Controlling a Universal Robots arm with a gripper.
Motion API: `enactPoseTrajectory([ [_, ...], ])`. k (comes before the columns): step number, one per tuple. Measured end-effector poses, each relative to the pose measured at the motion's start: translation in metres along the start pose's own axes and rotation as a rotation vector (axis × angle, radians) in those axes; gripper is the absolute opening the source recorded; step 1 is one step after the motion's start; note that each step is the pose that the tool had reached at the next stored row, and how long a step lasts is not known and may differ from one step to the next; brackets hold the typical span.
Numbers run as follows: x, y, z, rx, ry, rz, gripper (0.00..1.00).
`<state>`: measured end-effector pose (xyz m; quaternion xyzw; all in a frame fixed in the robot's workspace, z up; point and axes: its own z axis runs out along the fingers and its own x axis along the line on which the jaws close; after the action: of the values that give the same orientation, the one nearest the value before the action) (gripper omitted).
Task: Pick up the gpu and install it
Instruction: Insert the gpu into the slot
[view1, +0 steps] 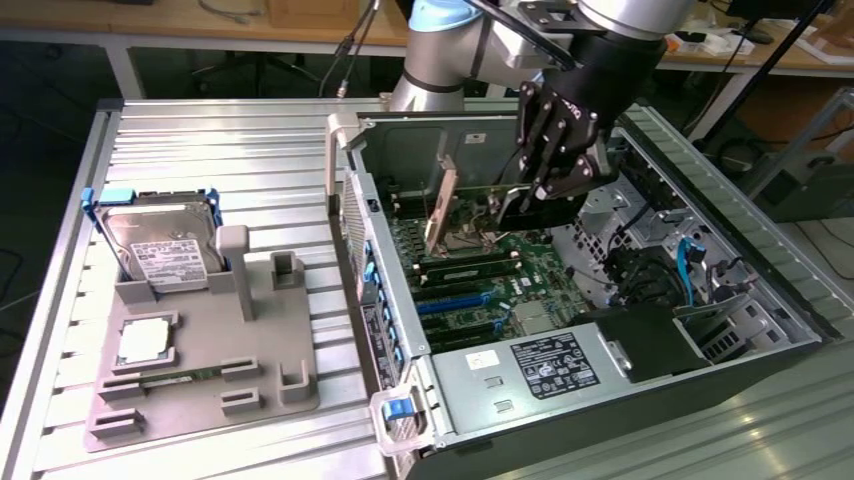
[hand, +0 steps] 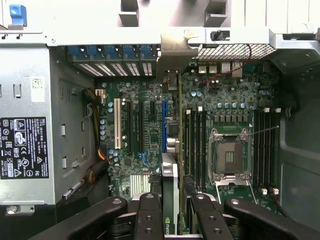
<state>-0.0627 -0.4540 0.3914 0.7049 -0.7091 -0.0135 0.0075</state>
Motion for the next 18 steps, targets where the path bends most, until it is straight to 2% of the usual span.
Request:
enactPoseTrajectory([
  [18, 0.0001, -0.0002, 0.0061, 0.0001, 0.0001, 0.000, 0.27],
])
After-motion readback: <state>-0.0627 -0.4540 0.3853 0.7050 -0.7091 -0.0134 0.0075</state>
